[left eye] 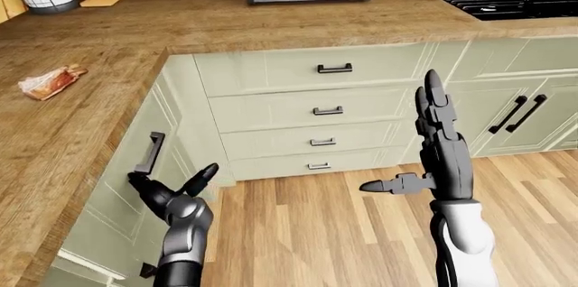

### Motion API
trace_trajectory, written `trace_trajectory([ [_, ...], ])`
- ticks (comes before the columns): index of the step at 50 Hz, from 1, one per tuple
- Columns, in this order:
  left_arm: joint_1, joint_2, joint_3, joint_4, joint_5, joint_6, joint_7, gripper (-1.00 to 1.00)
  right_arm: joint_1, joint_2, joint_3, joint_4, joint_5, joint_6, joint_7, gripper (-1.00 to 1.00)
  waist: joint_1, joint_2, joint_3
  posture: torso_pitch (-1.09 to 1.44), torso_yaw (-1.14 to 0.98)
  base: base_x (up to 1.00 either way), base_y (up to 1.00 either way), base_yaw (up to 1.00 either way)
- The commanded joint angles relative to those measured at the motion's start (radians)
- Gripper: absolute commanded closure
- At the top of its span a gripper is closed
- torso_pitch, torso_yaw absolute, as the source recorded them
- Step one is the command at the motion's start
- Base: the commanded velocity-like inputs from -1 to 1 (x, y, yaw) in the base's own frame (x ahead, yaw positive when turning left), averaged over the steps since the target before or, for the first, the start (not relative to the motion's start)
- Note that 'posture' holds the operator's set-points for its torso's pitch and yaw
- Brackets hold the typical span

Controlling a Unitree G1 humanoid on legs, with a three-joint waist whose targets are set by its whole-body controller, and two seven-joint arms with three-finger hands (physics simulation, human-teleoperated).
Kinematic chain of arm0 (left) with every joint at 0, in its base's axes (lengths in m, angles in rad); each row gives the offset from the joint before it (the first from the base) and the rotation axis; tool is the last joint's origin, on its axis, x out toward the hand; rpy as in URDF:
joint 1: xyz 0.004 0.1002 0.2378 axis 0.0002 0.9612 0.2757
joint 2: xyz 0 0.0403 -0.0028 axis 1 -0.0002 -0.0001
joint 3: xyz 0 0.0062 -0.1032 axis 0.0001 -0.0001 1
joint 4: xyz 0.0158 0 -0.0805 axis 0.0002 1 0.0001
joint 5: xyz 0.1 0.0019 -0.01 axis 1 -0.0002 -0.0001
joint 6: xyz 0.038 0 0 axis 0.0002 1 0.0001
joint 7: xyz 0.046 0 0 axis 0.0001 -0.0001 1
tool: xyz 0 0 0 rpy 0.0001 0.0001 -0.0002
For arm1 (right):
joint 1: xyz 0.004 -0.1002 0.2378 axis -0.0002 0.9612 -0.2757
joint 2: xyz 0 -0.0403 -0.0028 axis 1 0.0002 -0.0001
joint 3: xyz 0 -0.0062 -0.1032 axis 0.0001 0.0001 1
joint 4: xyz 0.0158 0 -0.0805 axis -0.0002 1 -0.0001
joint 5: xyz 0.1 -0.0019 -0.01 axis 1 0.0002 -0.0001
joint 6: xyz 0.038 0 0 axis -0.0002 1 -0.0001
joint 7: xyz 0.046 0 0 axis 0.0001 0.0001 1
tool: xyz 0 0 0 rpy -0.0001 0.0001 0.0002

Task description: Close the right drawer.

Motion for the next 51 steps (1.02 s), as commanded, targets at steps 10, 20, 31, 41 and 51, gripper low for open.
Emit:
trace_trajectory([
  [10, -0.037, 0.061, 0.066, 0.030, -0.039, -0.021, 0.071, -1.00, -0.021, -0.005, -0.002, -0.040, 0.001, -0.020, -0.006, -1.00, 0.009, 0.001, -0.014, 0.00, 0.00, 0.00, 0.00, 0.00],
  [20, -0.055, 0.098, 0.090, 0.075, -0.090, -0.018, 0.092, -1.00, -0.018, -0.005, -0.001, -0.028, 0.000, -0.034, -0.005, -1.00, 0.006, 0.005, -0.013, 0.00, 0.00, 0.00, 0.00, 0.00],
  [31, -0.078, 0.135, 0.113, 0.139, -0.149, -0.025, 0.114, -1.00, -0.015, -0.004, -0.002, -0.031, -0.002, -0.033, -0.007, -1.00, 0.002, 0.010, -0.011, 0.00, 0.00, 0.00, 0.00, 0.00],
  [41, -0.118, 0.174, 0.119, 0.247, -0.183, -0.063, 0.134, -1.00, -0.018, -0.004, -0.001, -0.039, -0.005, -0.023, -0.006, -1.00, -0.006, 0.016, -0.008, 0.00, 0.00, 0.00, 0.00, 0.00],
  [51, -0.110, 0.169, 0.108, 0.223, -0.185, -0.049, 0.128, -1.00, -0.019, -0.005, -0.001, -0.034, -0.004, -0.025, -0.007, -1.00, -0.011, 0.019, -0.007, 0.00, 0.00, 0.00, 0.00, 0.00],
])
